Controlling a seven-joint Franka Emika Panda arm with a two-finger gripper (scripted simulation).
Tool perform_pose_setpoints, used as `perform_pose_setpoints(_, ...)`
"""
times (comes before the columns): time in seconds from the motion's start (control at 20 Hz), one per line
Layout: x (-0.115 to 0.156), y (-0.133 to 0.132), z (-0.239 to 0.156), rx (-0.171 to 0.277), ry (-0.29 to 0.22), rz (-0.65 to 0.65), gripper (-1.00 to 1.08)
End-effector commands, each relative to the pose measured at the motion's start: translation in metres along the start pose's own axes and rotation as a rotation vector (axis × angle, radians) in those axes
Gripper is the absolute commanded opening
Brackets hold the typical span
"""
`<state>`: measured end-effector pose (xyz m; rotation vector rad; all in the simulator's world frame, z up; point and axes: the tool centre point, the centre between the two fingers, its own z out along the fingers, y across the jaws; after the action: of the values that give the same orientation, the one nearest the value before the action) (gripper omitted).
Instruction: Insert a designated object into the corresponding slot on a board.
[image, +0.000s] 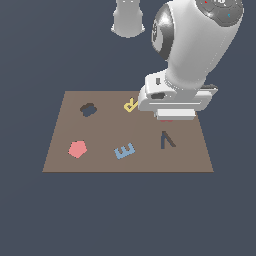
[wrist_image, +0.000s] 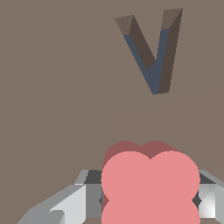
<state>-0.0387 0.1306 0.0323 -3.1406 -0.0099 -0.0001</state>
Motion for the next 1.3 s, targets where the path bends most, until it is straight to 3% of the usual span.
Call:
perform_pose_setpoints(0.0, 0.015, 0.006, -0.001, 0.000, 0.001, 0.110, -1.00)
perform_pose_setpoints(0.65, 0.080, 0.076, -0.004, 0.002, 0.001, 0.787, -1.00)
perform_pose_setpoints(1.25, 0.089, 0.160, -0.006, 0.003, 0.002, 1.376, -1.00)
